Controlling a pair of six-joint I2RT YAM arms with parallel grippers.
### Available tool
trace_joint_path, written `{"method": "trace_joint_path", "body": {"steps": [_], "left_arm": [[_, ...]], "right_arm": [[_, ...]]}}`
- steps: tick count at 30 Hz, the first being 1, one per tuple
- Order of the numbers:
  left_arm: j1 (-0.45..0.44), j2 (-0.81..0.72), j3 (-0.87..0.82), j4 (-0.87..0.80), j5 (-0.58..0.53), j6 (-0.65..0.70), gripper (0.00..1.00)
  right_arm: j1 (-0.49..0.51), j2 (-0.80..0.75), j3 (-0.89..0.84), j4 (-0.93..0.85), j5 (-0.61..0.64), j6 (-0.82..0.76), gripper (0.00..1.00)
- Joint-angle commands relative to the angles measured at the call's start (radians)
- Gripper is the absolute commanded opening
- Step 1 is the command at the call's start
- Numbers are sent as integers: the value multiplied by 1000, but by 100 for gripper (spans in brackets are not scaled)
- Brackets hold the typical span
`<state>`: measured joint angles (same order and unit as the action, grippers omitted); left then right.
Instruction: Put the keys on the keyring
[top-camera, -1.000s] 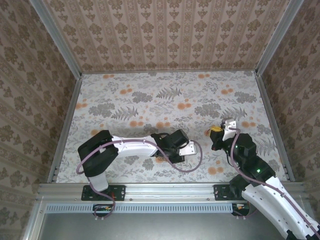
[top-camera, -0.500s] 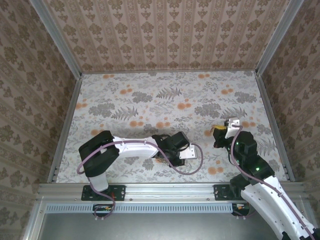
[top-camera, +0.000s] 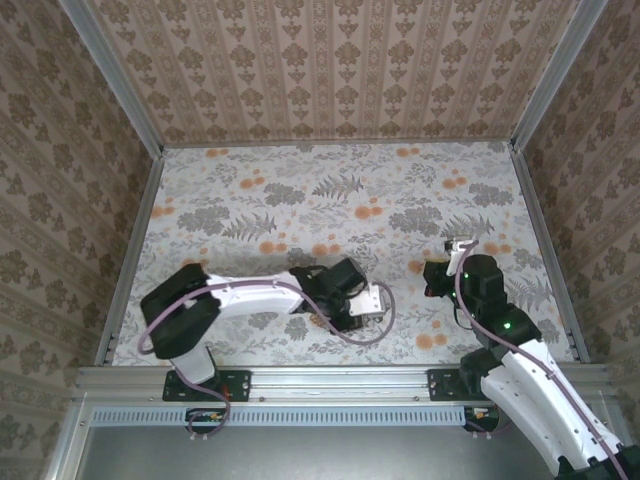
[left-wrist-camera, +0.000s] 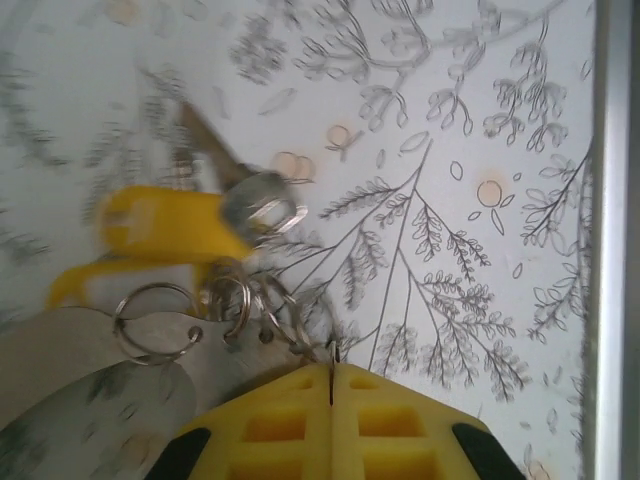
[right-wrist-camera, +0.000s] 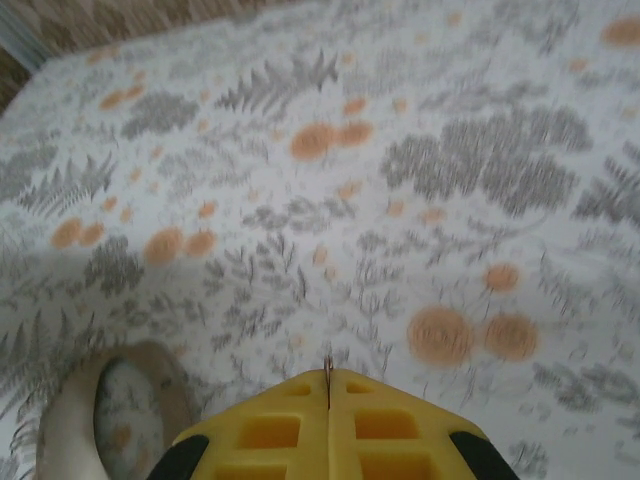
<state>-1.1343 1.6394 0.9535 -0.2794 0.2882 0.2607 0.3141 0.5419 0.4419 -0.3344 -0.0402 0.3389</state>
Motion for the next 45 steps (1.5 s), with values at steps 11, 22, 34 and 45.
{"method": "trace_joint_path", "body": {"steps": [11, 22, 34, 45], "left_arm": [[211, -431, -159, 223, 145, -165, 0], [307, -560, -190, 280, 252, -207, 0], [321, -656, -120, 225, 400, -160, 0], [321, -680, -101, 185, 422, -142, 0]], "right_arm": [[-7, 208, -73, 133, -281, 227, 18], [182, 90, 10, 340, -460, 2, 41], [400, 173, 138, 453, -563, -252, 37], [401, 294, 218, 436, -577, -340, 34]]}}
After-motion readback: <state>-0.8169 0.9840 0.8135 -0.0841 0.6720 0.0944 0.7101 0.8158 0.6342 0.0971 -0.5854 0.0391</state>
